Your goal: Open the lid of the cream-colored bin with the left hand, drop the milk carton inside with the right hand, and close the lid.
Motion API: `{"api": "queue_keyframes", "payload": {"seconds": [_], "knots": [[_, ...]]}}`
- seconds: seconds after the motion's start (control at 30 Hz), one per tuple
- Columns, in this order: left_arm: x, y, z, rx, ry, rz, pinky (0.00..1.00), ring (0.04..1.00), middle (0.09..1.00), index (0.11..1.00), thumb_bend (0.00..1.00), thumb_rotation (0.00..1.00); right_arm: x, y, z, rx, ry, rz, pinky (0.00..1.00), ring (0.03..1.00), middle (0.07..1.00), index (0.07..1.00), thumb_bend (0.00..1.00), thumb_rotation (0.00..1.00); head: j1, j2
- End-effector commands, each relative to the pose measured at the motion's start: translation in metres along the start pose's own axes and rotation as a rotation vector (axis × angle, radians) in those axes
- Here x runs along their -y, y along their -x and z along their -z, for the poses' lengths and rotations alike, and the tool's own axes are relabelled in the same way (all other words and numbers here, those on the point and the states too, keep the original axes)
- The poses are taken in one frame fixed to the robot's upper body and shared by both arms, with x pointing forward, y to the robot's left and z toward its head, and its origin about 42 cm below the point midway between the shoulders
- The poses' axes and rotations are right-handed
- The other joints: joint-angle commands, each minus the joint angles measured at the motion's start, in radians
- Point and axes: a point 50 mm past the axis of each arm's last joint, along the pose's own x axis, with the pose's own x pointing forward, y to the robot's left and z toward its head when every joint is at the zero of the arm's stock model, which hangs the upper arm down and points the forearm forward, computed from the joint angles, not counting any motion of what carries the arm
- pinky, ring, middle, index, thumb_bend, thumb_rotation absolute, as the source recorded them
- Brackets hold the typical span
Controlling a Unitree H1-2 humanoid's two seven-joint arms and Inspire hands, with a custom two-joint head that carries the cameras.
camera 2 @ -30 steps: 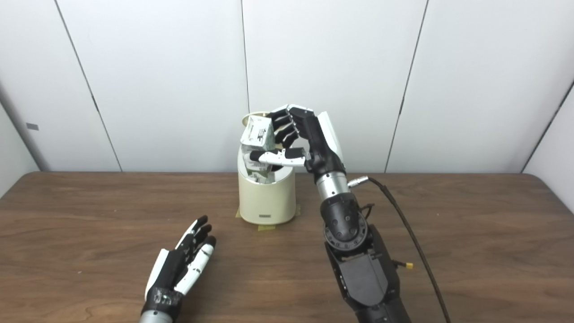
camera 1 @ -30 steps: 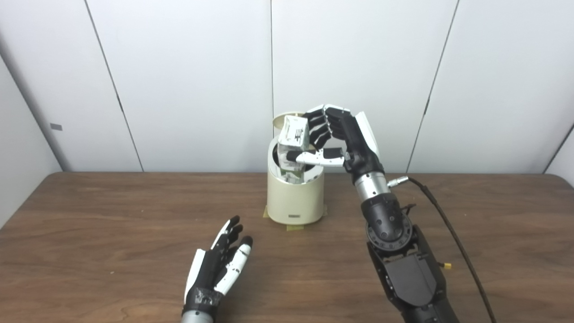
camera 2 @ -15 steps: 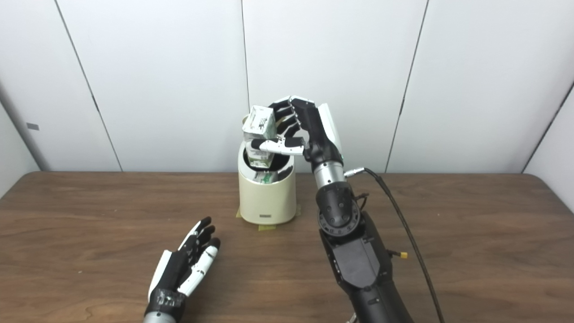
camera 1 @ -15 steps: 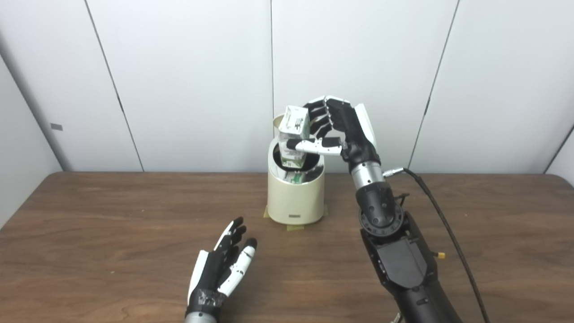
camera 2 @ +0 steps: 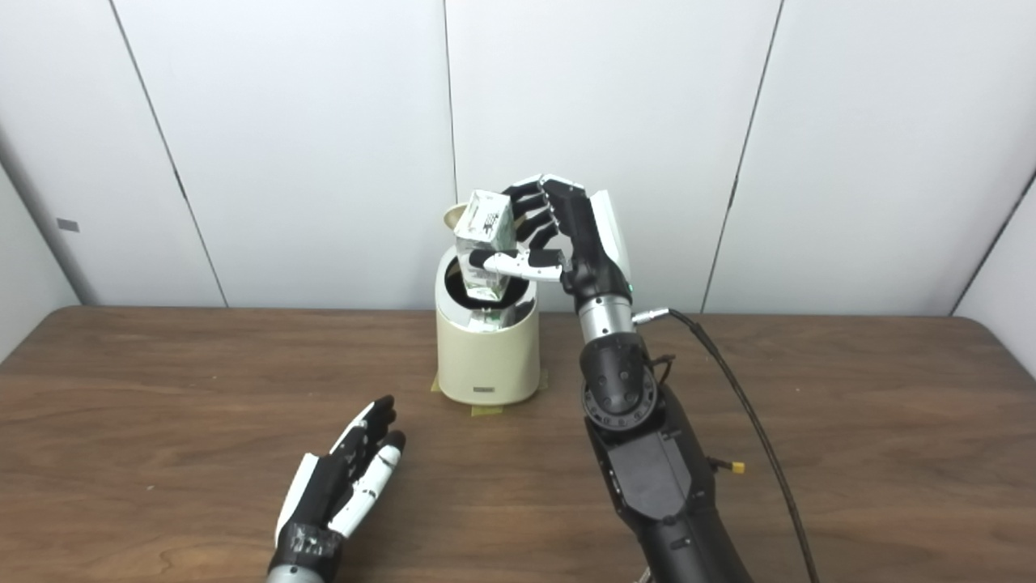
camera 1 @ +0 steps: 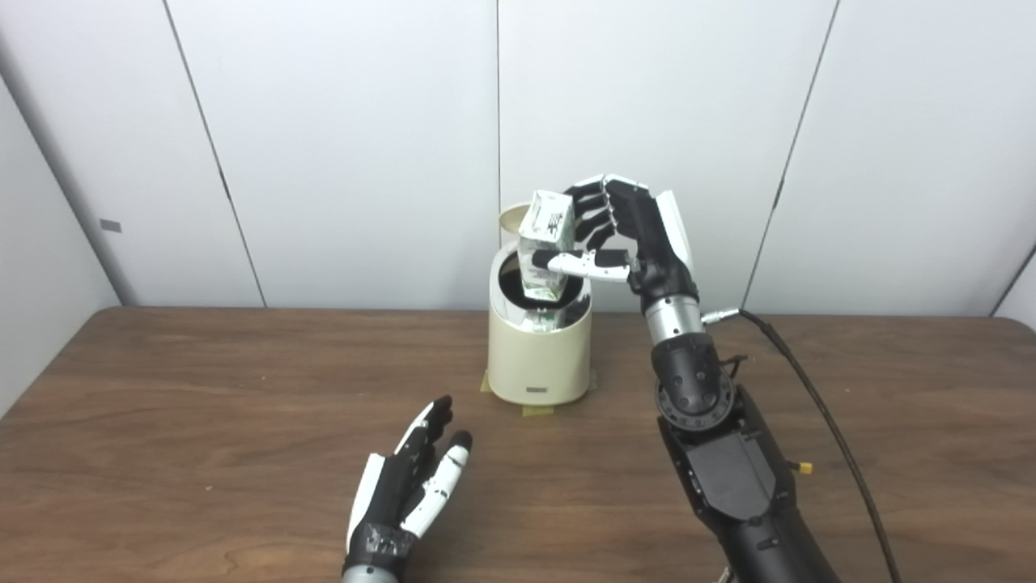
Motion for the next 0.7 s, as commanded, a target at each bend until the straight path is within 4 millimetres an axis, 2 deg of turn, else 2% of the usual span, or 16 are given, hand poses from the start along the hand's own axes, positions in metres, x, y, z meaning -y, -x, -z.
{"api": "queue_keyframes", "payload": {"seconds": [0.0,0.3,0.67], "knots": [[0.002,-0.003,-0.014,0.051,-0.001,0.004,0.97,0.965,0.946,0.906,0.45,0.70,0.006,-0.022,-0.032,0.148,-0.022,0.056,0.32,0.413,0.491,0.515,0.50,0.00,-0.001,-0.001],[0.004,0.000,-0.015,0.050,0.009,0.018,0.95,0.956,0.938,0.878,0.47,0.72,-0.005,-0.021,-0.025,0.177,-0.059,0.102,0.32,0.422,0.510,0.481,0.50,0.00,-0.001,0.004],[0.004,-0.002,-0.018,0.059,0.034,0.015,0.93,0.950,0.935,0.869,0.47,0.71,-0.010,-0.021,-0.016,0.173,-0.055,0.103,0.30,0.411,0.528,0.488,0.50,0.00,0.001,0.007]]}}
